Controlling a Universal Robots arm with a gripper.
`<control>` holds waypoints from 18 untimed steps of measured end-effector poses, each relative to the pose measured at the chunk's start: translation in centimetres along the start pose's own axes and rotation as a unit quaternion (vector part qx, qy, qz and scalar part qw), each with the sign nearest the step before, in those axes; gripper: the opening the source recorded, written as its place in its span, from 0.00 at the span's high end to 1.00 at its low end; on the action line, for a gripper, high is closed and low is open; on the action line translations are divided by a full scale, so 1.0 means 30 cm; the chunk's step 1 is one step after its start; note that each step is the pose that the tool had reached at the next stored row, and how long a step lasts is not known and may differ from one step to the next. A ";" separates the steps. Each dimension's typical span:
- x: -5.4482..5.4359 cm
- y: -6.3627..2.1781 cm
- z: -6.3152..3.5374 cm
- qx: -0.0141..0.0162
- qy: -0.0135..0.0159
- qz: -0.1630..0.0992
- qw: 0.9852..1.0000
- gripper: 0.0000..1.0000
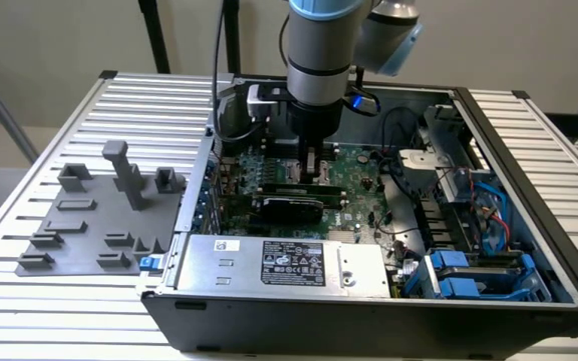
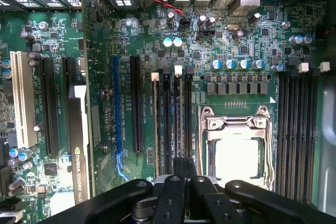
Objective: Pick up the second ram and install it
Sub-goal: 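Insert the second ram into the second slot, then press down the second ram until it locks into place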
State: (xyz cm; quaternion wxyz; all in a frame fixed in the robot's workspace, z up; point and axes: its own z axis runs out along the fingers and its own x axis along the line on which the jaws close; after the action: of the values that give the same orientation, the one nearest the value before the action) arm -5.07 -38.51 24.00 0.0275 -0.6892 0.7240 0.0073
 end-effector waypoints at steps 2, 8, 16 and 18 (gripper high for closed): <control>0.000 0.000 0.000 0.000 0.000 0.000 1.000 0.89; 0.000 0.000 0.000 0.000 0.000 0.000 1.000 0.89; 0.000 0.000 0.013 -0.003 0.000 0.000 1.000 0.89; -0.002 0.000 0.017 -0.007 0.001 0.000 1.000 0.89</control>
State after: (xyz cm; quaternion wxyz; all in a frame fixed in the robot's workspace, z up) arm -5.06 -38.44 23.50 0.0223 -0.6892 0.7242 0.0114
